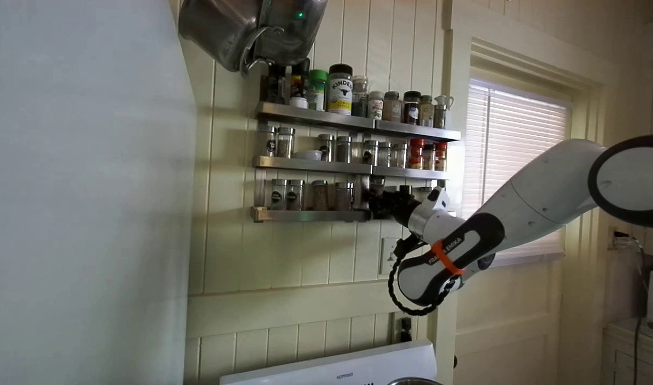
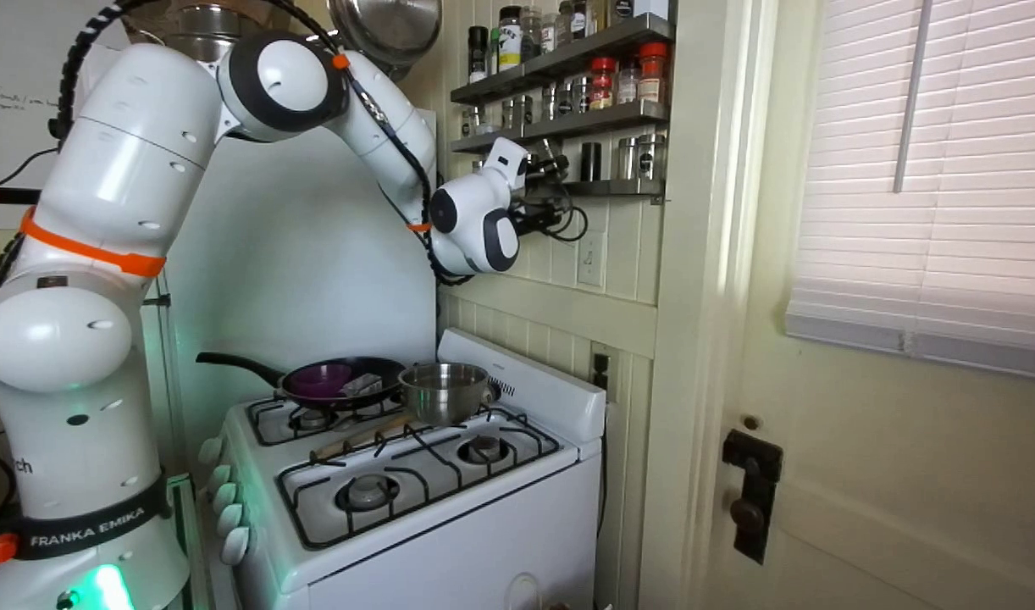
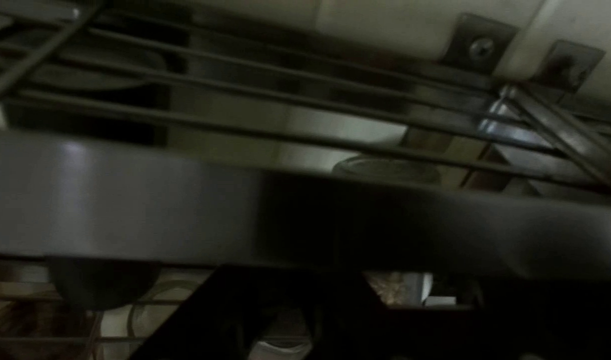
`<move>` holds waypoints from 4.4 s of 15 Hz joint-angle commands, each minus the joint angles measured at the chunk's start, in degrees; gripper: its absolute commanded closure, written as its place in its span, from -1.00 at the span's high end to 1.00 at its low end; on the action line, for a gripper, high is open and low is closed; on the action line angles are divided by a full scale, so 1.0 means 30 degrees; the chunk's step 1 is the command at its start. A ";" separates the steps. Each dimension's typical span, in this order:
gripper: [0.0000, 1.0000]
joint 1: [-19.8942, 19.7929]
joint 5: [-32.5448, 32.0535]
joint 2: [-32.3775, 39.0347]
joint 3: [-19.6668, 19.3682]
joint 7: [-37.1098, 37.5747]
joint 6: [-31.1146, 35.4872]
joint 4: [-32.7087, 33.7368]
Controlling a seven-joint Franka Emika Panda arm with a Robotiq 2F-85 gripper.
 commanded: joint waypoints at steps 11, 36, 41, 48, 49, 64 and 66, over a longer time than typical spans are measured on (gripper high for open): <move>-0.53 0.1273 0.4412 0.0425 0.0123 -0.1955 0.0160 0.0366; -0.03 0.3369 0.9128 -0.0122 -0.1211 -0.4982 0.0049 -0.0024; -0.53 0.3373 0.9128 -0.0122 -0.1213 -0.4972 0.0049 -0.0024; -0.53 0.3375 0.8523 -0.0140 -0.0203 -0.4322 0.0408 -0.0780; -0.53 0.3359 0.8496 -0.0217 -0.0079 -0.4256 0.0302 -0.0754; -0.53 0.3159 0.9385 -0.0414 0.0049 -0.4348 0.0279 -0.1383; -0.53 0.3163 0.9018 -0.0247 0.0090 -0.4385 0.0017 -0.0425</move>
